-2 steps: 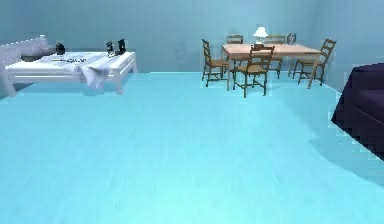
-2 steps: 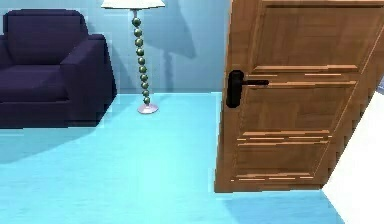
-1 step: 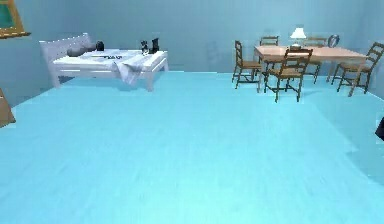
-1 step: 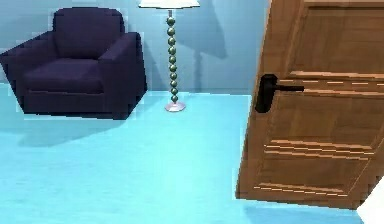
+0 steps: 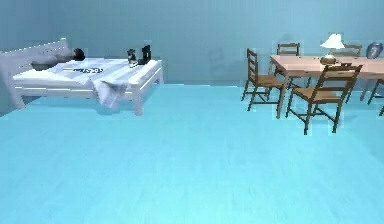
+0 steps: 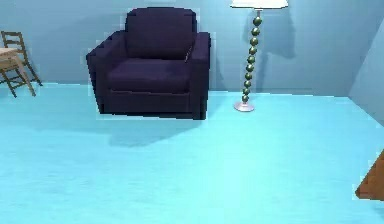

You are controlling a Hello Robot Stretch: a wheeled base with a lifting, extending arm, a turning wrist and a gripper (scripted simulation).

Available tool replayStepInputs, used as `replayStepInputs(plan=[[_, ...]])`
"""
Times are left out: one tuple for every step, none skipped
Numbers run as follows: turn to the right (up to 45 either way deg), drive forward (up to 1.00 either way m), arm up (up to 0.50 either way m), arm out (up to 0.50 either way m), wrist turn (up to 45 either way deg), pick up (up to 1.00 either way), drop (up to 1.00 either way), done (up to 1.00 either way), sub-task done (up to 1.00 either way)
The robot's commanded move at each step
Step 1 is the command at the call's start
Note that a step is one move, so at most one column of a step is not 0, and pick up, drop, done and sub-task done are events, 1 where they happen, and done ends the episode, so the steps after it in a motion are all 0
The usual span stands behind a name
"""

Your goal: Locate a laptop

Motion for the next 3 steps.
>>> replayStepInputs(plan=[[0.0,1.00,0.00,0.00,0.0,0.00,0.00,0.00,0.00],[0.0,1.00,0.00,0.00,0.0,0.00,0.00,0.00,0.00],[0.0,1.00,0.00,0.00,0.0,0.00,0.00,0.00,0.00]])
